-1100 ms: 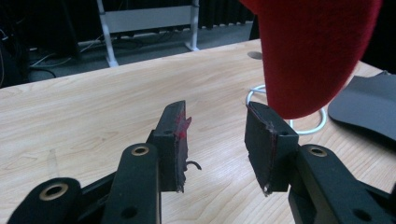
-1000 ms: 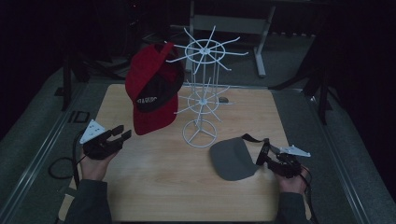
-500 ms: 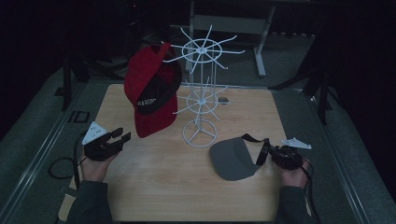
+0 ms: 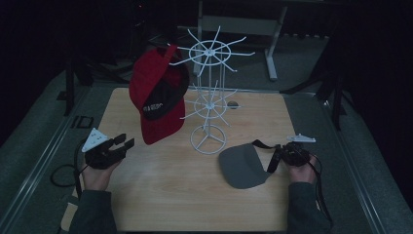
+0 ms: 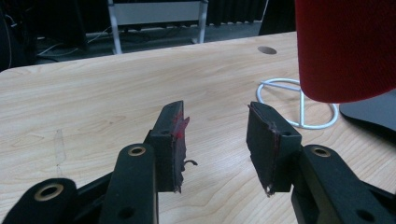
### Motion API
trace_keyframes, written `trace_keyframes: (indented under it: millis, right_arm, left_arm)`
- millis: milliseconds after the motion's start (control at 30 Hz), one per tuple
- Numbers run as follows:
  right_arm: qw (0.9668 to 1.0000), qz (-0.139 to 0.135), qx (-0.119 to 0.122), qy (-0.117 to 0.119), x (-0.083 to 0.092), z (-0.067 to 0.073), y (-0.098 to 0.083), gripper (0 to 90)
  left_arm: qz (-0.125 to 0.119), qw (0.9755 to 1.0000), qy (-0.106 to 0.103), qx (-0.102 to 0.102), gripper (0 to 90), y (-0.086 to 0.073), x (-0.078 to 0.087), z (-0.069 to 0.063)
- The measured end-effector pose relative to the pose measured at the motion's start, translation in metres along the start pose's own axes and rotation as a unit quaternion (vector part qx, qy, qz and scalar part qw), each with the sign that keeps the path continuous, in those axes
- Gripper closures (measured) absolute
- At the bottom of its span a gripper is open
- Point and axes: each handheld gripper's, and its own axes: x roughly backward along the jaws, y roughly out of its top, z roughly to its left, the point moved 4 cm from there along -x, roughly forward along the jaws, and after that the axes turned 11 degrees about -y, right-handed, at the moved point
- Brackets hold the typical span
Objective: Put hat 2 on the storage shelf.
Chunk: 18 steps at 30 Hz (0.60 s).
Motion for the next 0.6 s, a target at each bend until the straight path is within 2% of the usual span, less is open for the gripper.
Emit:
trace_keyframes:
  millis: [200,300,333,467,600]
  right_arm:
    - [0.9995,0.029,0.006,0.011,-0.012,0.000,0.002,74.0]
    - [0.9989,0.042,0.009,0.020,-0.018,0.001,0.002,85.6]
    - [0.9988,0.043,0.012,0.017,-0.018,0.002,0.003,87.2]
    - [0.9990,0.028,0.034,-0.001,-0.012,0.006,0.009,88.0]
    - [0.9992,0.006,0.037,-0.008,-0.005,0.007,0.017,88.0]
  left_arm:
    - [0.001,1.0000,0.000,0.001,57.6,-0.001,0.000,0.001]
    - [0.001,1.0000,0.001,0.005,57.6,-0.002,-0.001,0.001]
    - [0.001,1.0000,0.002,0.007,57.6,-0.002,-0.001,0.001]
    - [0.001,1.0000,0.002,0.008,57.6,-0.002,-0.002,0.001]
    - [0.000,1.0000,0.002,0.007,57.6,-0.002,-0.001,0.001]
